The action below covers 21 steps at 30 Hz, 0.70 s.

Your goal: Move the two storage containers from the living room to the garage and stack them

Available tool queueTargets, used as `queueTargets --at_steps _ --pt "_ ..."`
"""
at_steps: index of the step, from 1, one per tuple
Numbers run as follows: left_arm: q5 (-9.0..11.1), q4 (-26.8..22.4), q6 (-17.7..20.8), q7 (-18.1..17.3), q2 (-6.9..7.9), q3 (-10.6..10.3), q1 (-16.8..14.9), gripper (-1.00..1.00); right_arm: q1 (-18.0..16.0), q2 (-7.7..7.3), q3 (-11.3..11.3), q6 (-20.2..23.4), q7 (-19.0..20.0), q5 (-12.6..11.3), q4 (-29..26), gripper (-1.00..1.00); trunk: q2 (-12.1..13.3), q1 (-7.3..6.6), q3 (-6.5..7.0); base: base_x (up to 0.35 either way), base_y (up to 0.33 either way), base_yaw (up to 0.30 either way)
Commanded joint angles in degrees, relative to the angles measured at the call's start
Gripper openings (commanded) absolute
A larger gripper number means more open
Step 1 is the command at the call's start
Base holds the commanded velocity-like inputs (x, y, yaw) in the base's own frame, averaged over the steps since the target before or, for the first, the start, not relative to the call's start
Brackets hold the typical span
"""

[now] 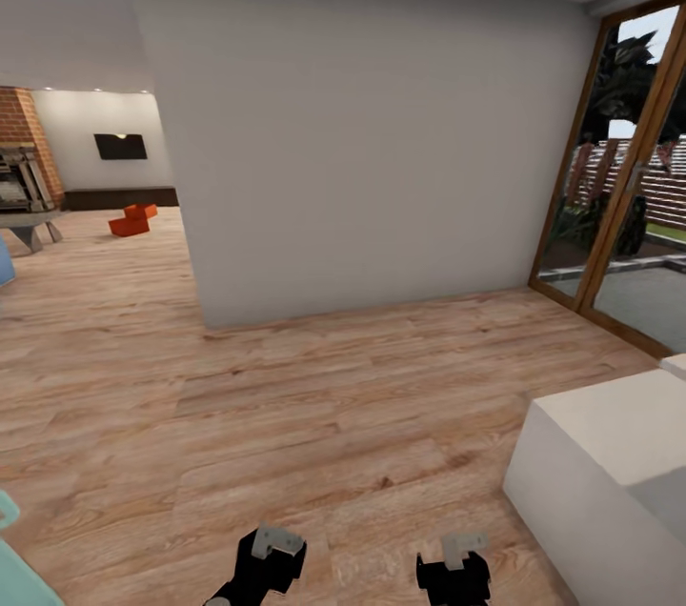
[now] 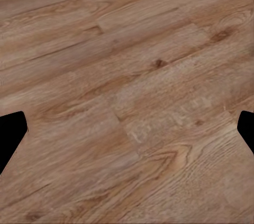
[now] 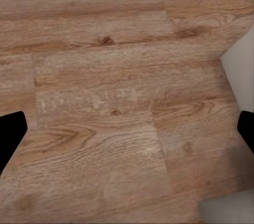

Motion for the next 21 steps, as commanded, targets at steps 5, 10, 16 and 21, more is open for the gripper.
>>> queueTargets --at_steps 5,10,16,21 --pt "0.24 0.26 -0.21 -0.35 0.2 -0.1 -0.05 1.0 -0.02 0.0 0.15 0.32 -0.35 0.6 -0.03 1.0 -0.05 -0.03 -0.07 0.316 0.0 0.0" --pt "0.18 0.35 -0.27 -0.54 0.26 -0.16 -0.05 1.0 -0.02 -0.03 0.2 0.25 -0.34 0.58 -0.04 1.0 -0.05 -0.03 -0.07 0.33 0.0 0.0" --pt "-0.18 0.39 -0.27 -0.12 0.25 -0.27 -0.05 1.0 -0.02 0.11 0.17 0.24 -0.48 0.56 -0.24 1.0 -0.05 -0.03 -0.12 0.332 0.0 0.027" --pt "-0.36 0.4 -0.22 -0.06 0.25 -0.33 -0.05 1.0 -0.02 0.23 0.16 0.26 -1.07 0.55 -0.28 1.0 -0.05 -0.03 -0.36 0.332 0.0 0.169"
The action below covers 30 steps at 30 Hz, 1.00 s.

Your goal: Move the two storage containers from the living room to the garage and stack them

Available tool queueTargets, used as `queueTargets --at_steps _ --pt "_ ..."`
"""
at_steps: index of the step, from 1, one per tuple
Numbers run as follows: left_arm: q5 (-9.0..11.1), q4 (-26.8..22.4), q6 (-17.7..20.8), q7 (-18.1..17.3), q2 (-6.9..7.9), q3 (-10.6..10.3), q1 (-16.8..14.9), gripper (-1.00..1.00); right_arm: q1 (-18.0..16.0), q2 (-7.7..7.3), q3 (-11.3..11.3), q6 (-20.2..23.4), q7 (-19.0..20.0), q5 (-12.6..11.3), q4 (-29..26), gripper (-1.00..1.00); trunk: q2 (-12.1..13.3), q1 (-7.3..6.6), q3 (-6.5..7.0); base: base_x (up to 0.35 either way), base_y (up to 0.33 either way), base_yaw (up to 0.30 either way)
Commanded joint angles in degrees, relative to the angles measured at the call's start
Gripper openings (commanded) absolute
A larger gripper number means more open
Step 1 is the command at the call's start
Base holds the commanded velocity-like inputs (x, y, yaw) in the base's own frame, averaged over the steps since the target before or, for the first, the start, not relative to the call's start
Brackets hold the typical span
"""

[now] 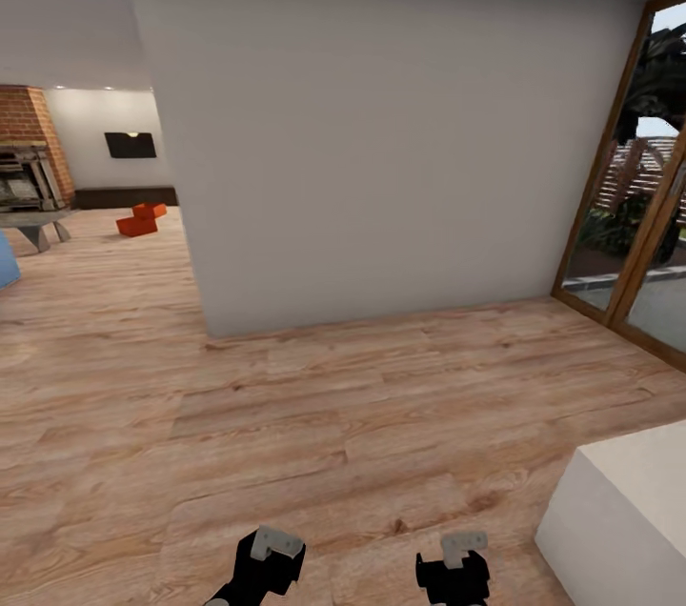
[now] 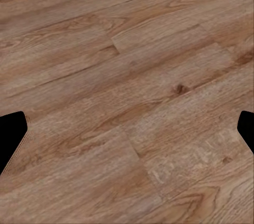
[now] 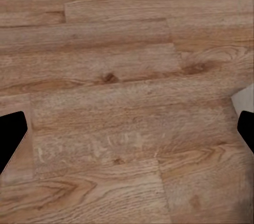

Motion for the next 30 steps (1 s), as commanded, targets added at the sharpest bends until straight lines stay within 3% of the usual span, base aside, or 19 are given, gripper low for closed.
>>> queueTargets --at_steps 1,20,26,30 --pt "0.21 0.07 -0.19 -0.08 0.0 -0.14 -0.06 1.0 -0.02 -0.01 0.14 0.34 -0.44 0.57 -0.06 1.0 -0.04 0.04 -0.13 0.333 0.0 0.195" --pt "0.13 0.07 -0.17 0.01 -0.02 -0.24 -0.06 1.0 -0.02 0.1 0.29 0.4 -0.93 0.45 0.0 1.0 -0.04 0.04 -1.38 0.333 0.0 0.207" --pt "0.13 0.07 -0.17 0.05 -0.04 -0.24 -0.06 1.0 -0.02 0.11 0.36 0.4 -0.95 -1.41 0.01 1.0 -0.04 0.04 -1.79 0.332 0.0 0.203" --pt "0.21 0.07 -0.17 3.21 -0.05 -0.11 -0.06 1.0 -0.02 0.09 0.39 0.4 -0.95 -2.02 0.02 1.0 -0.04 0.04 -2.07 0.331 0.0 0.203"
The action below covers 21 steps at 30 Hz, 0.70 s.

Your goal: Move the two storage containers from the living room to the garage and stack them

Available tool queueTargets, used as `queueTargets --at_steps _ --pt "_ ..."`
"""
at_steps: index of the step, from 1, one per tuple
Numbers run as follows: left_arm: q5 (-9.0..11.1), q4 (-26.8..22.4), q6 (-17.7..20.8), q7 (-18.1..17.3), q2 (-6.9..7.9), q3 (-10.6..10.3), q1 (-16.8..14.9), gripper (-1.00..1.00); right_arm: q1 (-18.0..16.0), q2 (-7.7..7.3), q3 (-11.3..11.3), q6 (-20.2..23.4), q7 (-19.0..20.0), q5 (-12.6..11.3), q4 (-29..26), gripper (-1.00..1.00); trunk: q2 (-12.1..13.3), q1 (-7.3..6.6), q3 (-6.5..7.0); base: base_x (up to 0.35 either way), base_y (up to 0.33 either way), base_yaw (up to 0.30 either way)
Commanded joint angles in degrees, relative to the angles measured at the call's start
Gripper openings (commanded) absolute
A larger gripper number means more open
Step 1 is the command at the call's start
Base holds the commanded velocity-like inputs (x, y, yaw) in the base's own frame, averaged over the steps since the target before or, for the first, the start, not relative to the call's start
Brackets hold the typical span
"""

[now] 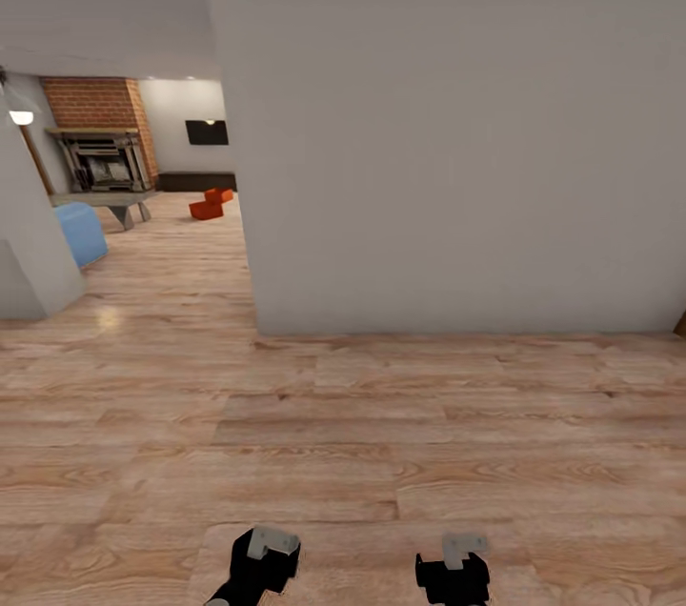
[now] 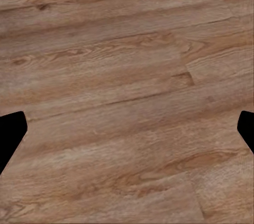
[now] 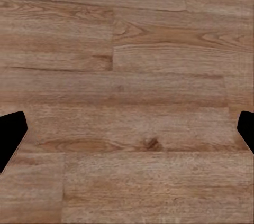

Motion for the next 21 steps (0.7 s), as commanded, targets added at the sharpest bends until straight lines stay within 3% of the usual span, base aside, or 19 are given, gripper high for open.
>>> queueTargets --at_steps 1,21 --pt "0.28 0.07 -0.21 0.61 0.02 -0.23 -0.06 1.0 -0.02 -0.01 0.16 0.35 -0.37 0.45 -0.07 1.0 -0.04 0.04 -0.14 0.325 0.0 0.202" --pt "0.65 0.07 -0.18 2.59 -0.03 -0.15 -0.06 1.0 -0.02 -0.04 0.15 0.35 -0.28 0.37 0.08 1.0 -0.04 0.04 -1.53 0.308 -0.001 0.202"
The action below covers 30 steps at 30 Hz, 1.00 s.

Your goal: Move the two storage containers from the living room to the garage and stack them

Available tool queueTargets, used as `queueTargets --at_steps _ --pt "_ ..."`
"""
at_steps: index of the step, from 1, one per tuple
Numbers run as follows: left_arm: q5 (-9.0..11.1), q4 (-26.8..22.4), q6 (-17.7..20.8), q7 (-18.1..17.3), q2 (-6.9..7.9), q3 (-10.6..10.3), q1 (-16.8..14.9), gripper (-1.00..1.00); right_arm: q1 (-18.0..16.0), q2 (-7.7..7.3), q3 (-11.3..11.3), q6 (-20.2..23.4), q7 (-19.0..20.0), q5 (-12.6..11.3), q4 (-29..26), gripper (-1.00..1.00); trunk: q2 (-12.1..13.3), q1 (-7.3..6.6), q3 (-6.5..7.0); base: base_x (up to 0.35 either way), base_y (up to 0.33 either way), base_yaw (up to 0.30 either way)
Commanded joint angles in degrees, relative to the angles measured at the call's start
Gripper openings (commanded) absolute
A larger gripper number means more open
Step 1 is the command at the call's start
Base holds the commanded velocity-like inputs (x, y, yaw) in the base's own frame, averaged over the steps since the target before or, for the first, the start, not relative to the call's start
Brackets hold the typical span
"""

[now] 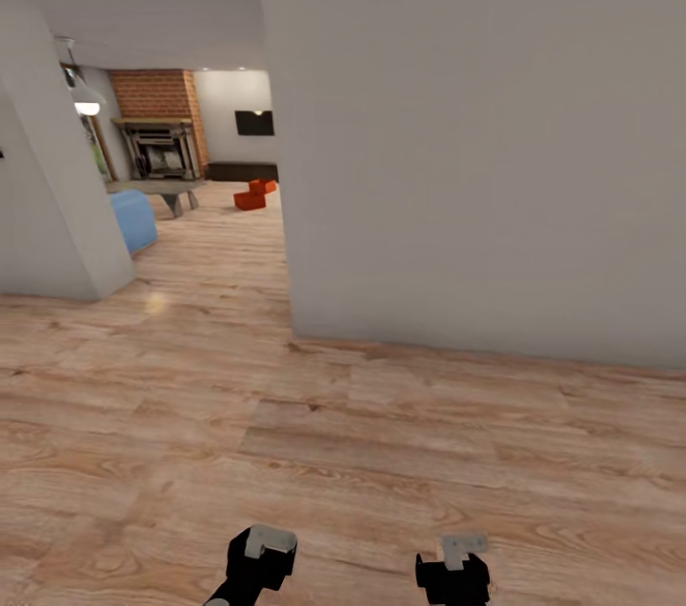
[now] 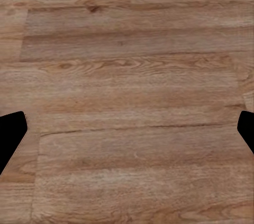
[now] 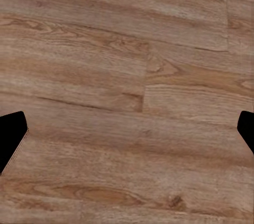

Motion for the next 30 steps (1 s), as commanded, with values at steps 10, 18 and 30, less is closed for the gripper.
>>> queueTargets --at_steps 10,18,30 --pt "0.6 0.07 -0.24 0.3 0.01 -0.1 -0.06 1.0 -0.01 0.0 0.17 0.35 -0.37 0.38 0.04 1.0 -0.04 0.02 -0.76 0.171 -0.032 0.202" --pt "0.6 0.07 -0.24 0.28 0.02 -0.09 -0.06 1.0 -0.01 -0.05 0.17 0.35 -0.37 0.37 0.09 1.0 -0.04 0.02 -1.32 0.185 -0.006 0.2" --pt "0.58 0.07 -0.24 0.38 -0.09 -0.08 -0.06 1.0 -0.01 -0.05 0.24 0.35 -0.37 0.45 0.31 1.0 -0.04 0.02 -2.17 0.23 -0.086 0.191"
